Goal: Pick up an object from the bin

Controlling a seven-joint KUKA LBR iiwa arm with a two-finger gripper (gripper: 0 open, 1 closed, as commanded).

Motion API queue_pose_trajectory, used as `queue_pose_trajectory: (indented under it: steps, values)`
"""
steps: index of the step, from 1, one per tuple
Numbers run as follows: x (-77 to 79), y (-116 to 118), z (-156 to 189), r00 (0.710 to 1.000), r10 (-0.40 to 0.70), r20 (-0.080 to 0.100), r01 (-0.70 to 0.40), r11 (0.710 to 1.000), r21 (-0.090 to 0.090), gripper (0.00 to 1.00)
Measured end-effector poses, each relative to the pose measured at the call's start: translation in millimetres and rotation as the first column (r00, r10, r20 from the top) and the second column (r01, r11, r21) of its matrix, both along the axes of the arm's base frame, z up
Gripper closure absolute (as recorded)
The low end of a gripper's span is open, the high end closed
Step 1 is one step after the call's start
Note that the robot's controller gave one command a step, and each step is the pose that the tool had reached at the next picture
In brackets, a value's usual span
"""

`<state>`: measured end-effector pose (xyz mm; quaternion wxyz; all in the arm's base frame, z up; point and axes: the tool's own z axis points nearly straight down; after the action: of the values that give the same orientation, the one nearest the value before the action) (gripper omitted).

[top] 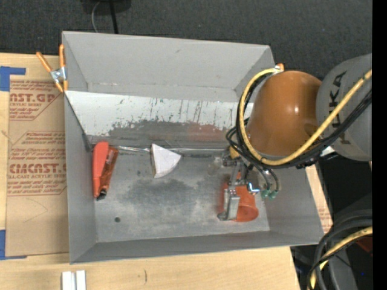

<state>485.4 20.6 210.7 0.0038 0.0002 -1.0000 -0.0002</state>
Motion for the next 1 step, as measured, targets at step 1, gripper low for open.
queue_pose_trajectory:
  steps: [1]
  values:
    - [1.6,0.0,4.3,1.0,-0.001,0.008,0.001,1.0,0.0,0.0]
